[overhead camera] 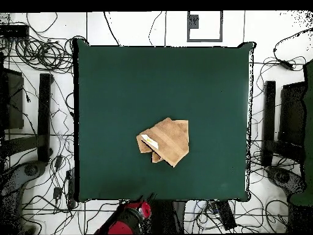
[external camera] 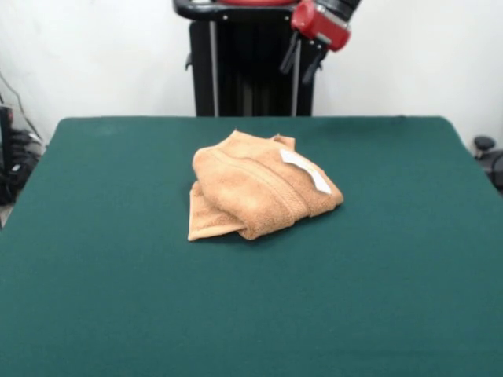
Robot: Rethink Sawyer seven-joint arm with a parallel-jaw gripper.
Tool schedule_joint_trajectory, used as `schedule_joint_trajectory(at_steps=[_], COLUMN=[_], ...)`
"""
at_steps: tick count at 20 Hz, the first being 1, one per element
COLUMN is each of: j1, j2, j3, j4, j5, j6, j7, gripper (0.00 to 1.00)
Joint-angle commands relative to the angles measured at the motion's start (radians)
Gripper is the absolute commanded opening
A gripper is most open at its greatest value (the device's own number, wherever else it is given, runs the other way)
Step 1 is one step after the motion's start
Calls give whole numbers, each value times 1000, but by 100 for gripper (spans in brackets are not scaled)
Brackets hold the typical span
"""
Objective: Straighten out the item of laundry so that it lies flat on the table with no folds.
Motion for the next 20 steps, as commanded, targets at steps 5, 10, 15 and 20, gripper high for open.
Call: schedule_joint_trajectory(at_steps=[5,10,15,20], j1=[8,13,15,-16], j2=[77,105,146,186], j3=[42,44,56,80], j4=[-47,-49,-53,-70], j5=[69,85,109,107], j6=[-141,-188,-240,-297], j7=[239,247,261,280], gripper=[100,100,100,100])
